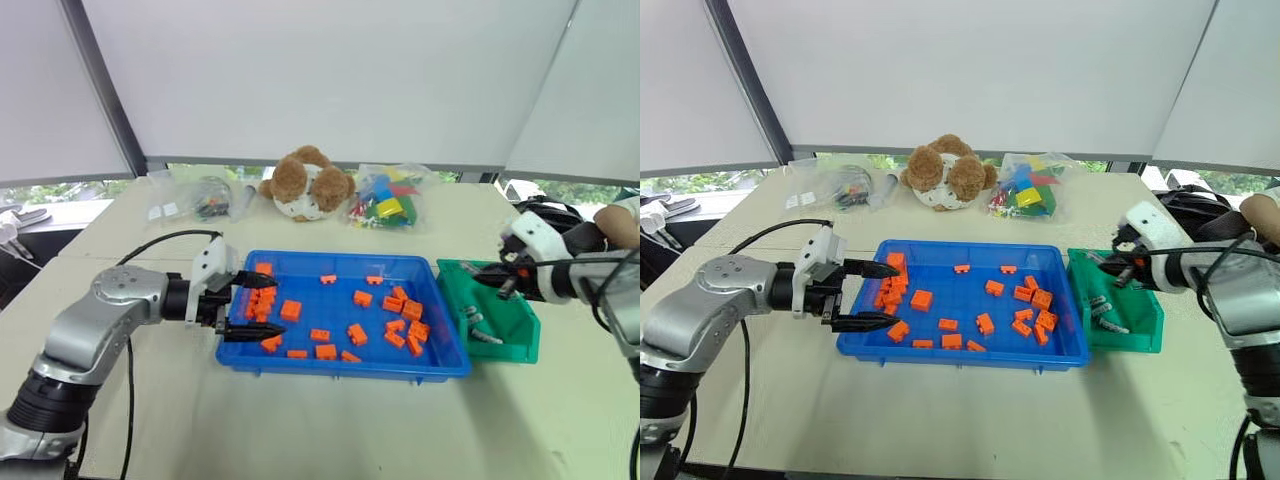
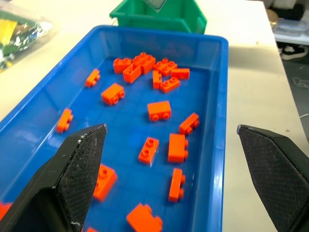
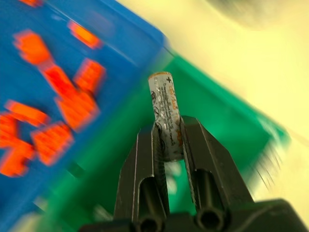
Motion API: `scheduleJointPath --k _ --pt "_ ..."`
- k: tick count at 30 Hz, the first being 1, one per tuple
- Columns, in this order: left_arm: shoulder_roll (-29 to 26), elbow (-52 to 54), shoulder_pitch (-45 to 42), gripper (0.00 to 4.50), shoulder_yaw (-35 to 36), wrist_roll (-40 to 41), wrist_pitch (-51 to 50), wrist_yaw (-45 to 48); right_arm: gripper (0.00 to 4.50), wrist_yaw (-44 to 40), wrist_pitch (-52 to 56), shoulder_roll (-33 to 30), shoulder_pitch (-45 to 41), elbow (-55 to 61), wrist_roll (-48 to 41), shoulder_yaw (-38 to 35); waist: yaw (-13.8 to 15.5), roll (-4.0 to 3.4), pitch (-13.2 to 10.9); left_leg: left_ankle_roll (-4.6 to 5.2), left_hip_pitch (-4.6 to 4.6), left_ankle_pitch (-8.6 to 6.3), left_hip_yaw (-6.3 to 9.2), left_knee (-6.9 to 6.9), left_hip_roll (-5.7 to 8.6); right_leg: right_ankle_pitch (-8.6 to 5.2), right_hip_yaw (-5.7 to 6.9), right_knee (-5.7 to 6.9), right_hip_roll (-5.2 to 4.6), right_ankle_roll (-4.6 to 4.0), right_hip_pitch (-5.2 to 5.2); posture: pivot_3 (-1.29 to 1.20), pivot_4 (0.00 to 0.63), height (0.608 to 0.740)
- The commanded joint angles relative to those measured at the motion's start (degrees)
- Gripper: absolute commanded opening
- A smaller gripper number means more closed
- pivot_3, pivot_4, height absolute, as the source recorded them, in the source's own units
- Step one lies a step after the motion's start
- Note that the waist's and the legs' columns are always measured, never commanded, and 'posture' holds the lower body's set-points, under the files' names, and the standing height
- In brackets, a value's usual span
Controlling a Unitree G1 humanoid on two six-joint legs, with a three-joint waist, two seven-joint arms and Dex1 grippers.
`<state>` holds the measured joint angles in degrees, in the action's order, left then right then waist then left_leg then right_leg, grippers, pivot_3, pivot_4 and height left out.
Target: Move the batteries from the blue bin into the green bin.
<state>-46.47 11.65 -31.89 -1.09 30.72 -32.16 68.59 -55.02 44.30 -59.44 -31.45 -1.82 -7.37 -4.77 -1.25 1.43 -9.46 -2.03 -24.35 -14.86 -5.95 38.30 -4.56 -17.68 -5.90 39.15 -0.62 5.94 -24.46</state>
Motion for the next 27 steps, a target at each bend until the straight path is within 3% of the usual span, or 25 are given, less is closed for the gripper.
scheduleJointPath --k 1,10,20,27 --pt "0.75 -0.40 -1.73 4.50 0.50 0.49 0.60 0.14 0.02 0.61 -1.73 -0.63 0.93 -0.53 -0.50 -1.60 0.04 0.00 0.00 0.00 0.00 0.00 0.00 0.00 0.00 0.00 0.00 0.00 0.00 0.00 0.00 0.00 0.150 0.731" --pt "1.38 -1.43 -3.16 4.50 0.71 0.87 -0.33 0.18 4.49 0.83 -3.76 -1.16 1.25 -3.37 -1.10 -1.46 0.33 0.00 0.00 0.00 -0.01 0.00 -0.01 0.02 0.01 0.00 -0.01 0.00 -0.02 0.00 0.01 0.00 0.150 0.731" --pt "0.07 -3.41 -5.15 4.50 2.08 1.93 -2.49 0.56 4.49 -9.81 0.95 -7.32 6.19 17.03 -13.31 -8.31 0.44 -0.04 -0.02 0.00 -0.01 0.00 0.04 0.00 0.00 0.00 0.01 0.00 -0.01 0.01 0.01 0.00 0.150 0.731" --pt "-1.40 -4.39 -5.62 4.50 2.93 2.21 -2.59 1.18 4.49 -10.72 4.47 -10.51 9.86 24.45 -18.27 -13.22 0.50 -0.04 -0.02 0.00 -0.01 0.00 0.04 0.03 0.01 0.00 0.02 0.00 -0.02 0.01 0.04 0.00 0.150 0.731"
